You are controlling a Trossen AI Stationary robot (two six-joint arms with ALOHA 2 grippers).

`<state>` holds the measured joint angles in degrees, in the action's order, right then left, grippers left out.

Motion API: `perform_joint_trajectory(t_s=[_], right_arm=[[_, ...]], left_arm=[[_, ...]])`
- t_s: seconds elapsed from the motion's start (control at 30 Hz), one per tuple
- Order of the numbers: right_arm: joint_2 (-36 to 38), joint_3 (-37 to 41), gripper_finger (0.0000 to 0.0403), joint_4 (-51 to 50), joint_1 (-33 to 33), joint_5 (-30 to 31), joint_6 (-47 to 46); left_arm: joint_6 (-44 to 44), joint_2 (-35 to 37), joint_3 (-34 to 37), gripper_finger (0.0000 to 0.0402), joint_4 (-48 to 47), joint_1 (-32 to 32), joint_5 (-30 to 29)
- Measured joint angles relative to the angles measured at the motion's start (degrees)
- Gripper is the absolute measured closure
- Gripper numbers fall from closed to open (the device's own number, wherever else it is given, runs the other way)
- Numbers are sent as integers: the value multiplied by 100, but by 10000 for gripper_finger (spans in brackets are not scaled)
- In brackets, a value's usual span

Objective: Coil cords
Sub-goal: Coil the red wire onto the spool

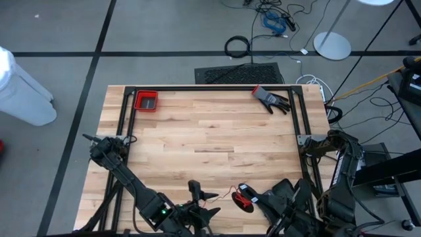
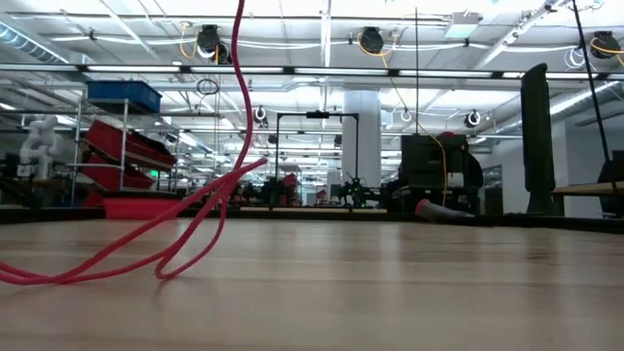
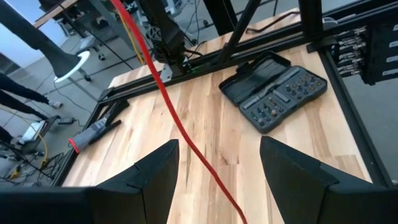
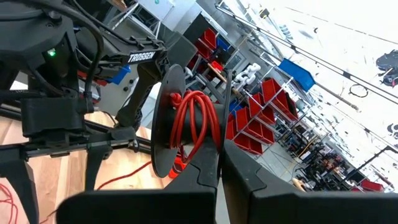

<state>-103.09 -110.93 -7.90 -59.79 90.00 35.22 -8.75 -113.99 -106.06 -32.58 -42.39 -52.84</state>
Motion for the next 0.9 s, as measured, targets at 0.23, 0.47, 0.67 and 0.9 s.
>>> perform_joint_trajectory(t_s=[0.23, 0.47, 0.67, 0.9], right_arm=[[0, 0, 403, 0, 0, 0, 2], [0, 0, 403, -1, 0, 0, 2], [0, 0, 403, 0, 1, 0, 2], [0, 0, 403, 0, 0, 0, 2]], left_arm=[[4, 1, -2, 175, -15, 0, 1], [7, 2, -2, 220, -184, 4, 0], [9, 2, -2, 253, -279, 4, -13], [61, 2, -2, 294, -290, 4, -233]])
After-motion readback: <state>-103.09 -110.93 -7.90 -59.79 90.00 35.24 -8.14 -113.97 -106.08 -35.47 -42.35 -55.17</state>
